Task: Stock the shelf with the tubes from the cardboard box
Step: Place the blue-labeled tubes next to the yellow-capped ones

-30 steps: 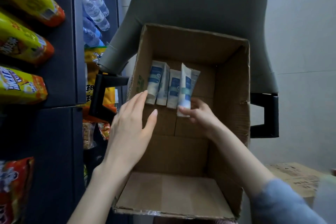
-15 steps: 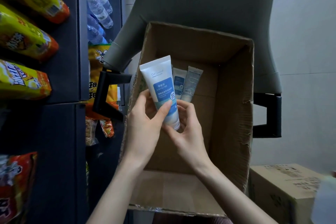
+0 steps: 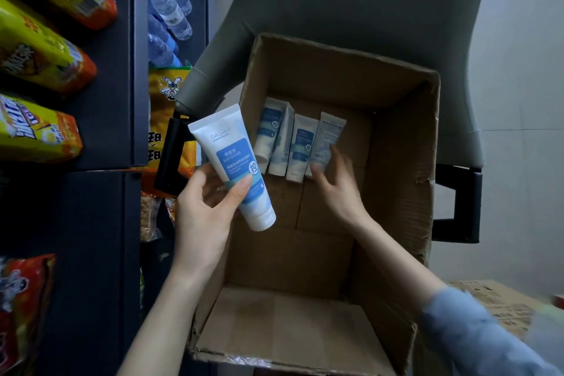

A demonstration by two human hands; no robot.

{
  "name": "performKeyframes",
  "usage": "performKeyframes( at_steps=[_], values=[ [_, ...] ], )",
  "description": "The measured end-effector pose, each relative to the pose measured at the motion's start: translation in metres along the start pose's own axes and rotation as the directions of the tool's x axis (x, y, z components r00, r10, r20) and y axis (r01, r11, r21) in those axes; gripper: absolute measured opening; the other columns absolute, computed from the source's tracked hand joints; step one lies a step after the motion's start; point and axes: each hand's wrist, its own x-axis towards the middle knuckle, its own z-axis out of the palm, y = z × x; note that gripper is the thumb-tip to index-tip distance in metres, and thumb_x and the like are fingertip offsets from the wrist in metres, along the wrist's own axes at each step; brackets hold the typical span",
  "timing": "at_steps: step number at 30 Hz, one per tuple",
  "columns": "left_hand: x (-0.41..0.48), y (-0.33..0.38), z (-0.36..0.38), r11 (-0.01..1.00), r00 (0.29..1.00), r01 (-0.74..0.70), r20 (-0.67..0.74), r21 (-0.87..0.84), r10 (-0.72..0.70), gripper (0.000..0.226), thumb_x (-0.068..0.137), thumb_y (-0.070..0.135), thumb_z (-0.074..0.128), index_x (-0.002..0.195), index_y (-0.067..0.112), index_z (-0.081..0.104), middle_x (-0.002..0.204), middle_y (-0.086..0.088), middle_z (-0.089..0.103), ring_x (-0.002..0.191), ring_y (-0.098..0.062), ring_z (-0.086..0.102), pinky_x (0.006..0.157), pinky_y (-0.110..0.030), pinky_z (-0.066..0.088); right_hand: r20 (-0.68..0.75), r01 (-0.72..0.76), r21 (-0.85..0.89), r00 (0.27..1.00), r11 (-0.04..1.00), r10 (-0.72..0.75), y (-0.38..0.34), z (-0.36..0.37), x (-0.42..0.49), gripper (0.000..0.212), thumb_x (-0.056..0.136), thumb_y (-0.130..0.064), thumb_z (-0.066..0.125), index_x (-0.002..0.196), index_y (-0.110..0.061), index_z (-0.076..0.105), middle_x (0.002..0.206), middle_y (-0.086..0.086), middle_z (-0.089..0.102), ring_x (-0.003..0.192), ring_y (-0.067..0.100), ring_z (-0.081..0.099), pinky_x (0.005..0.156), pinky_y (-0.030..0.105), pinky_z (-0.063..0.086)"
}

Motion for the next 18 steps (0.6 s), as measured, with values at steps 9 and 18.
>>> performKeyframes(
  at_steps=[9,18],
  values=[
    [0.007,0.002,-0.003,0.999,1.0,0.017,-0.012,-0.041,-0.017,0.029,0.074,0.024,0.069,0.102,0.019,0.063,0.099,0.008,0.072,0.094,-0.009,0.068,0.08,-0.027,0.057,-0.013,-0.298,0.079,0.954,0.951,0.299,0.011,0.03,0.064,0.073,0.097,-0.025,0.052,0.152,-0.029,0.004,0.159,0.008,0.011,0.144,0.031,0.014,0.112,0.039,0.02],
    [-0.007,-0.001,-0.014,0.999,0.996,0.032,-0.078,-0.016,-0.033,0.025,0.071,0.03,0.069,0.095,0.027,0.063,0.094,0.009,0.073,0.091,-0.008,0.068,0.082,-0.036,0.055,0.027,-0.264,0.221,0.964,0.939,0.264,0.018,0.017,0.067,0.08,0.089,-0.009,0.061,0.152,-0.017,0.012,0.142,0.011,0.045,0.128,0.027,0.048,0.104,0.047,0.042]
  ],
)
